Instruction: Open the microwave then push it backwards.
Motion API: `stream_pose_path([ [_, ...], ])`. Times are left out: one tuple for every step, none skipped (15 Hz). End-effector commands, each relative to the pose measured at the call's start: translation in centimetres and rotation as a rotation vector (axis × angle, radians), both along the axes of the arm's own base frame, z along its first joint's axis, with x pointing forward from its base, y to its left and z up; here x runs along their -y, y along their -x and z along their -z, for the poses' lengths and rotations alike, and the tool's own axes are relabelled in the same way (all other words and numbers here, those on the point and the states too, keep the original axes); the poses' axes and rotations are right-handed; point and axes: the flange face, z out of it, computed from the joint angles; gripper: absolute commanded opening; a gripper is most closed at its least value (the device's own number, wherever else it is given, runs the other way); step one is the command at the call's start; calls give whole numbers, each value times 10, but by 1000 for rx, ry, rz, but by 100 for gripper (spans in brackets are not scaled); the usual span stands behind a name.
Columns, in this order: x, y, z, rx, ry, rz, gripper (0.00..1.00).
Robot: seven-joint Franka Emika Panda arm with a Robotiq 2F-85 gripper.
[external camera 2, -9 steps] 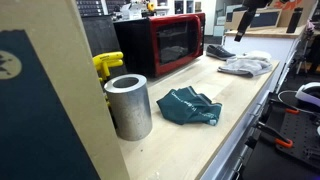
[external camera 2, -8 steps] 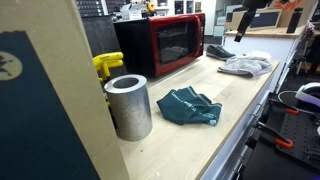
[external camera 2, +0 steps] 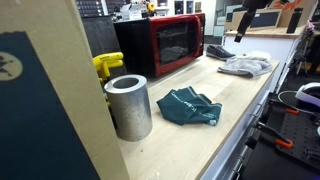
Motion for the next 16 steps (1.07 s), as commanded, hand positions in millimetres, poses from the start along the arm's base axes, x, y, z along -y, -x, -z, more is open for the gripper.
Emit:
stream_pose_path([
  [0,0,0,-1,0,0,100],
  [0,0,0,-1,0,0,100],
  [0,0,0,-1,0,0,100],
  [0,0,0,-1,0,0,100],
  [0,0,0,-1,0,0,100],
  [0,0,0,-1,0,0,100],
  [0,0,0,-1,0,0,100],
  [3,0,-1,3,-2,3,100],
  [5,-1,-3,10,0,-1,100],
  [7,-4,-5,17,2,1,100],
  [8,-6,-8,23,5,-1,100],
  [11,-10,-11,31,10,-1,100],
  [13,-13,-12,32,9,2,100],
  [13,-19,-14,32,9,3,100],
  [19,-21,-14,32,12,4,100],
  [24,-25,-14,32,16,7,100],
])
